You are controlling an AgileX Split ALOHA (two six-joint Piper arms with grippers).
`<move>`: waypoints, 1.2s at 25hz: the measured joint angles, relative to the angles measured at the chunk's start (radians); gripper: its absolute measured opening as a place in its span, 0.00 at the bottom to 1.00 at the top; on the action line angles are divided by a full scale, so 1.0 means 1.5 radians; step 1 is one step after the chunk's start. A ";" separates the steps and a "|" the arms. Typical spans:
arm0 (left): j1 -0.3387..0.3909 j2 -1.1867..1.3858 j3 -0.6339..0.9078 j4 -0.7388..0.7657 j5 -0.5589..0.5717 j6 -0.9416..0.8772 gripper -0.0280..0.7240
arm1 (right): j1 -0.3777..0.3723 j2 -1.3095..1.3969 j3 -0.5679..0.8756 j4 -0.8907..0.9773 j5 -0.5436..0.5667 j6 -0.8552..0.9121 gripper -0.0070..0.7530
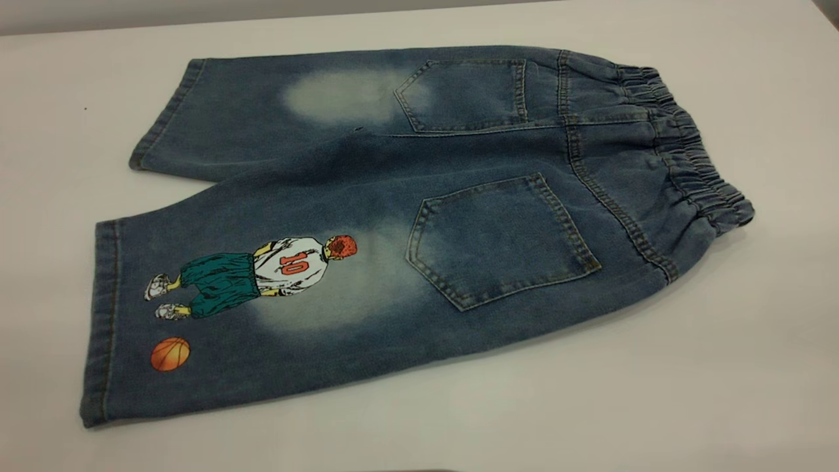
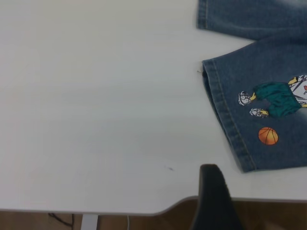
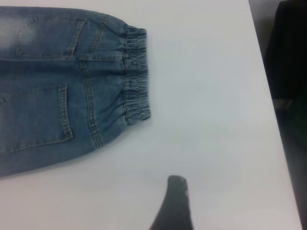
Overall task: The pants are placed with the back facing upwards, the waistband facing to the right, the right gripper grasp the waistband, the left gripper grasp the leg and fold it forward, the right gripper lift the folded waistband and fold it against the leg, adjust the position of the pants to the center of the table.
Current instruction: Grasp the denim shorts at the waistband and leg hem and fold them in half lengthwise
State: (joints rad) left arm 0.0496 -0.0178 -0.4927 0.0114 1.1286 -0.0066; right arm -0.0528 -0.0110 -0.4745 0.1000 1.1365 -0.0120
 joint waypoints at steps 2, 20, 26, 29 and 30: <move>0.000 0.013 0.000 0.000 0.000 -0.008 0.59 | 0.000 0.005 -0.001 0.003 -0.002 0.008 0.72; 0.000 0.505 -0.047 -0.140 -0.369 -0.067 0.59 | 0.000 0.528 -0.054 0.125 -0.265 -0.006 0.71; 0.000 0.664 -0.047 -0.226 -0.468 0.039 0.59 | 0.000 0.688 -0.054 0.234 -0.331 -0.080 0.79; 0.000 0.725 -0.047 -0.276 -0.507 0.096 0.59 | 0.000 0.771 -0.054 0.322 -0.356 -0.159 0.83; 0.000 0.743 -0.048 -0.295 -0.519 0.121 0.59 | 0.000 0.801 -0.054 0.353 -0.363 -0.193 0.84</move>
State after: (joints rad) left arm 0.0496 1.0965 -0.5646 -0.4306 0.3508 0.1749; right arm -0.0528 1.1904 -0.5550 0.6289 0.5921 -0.3020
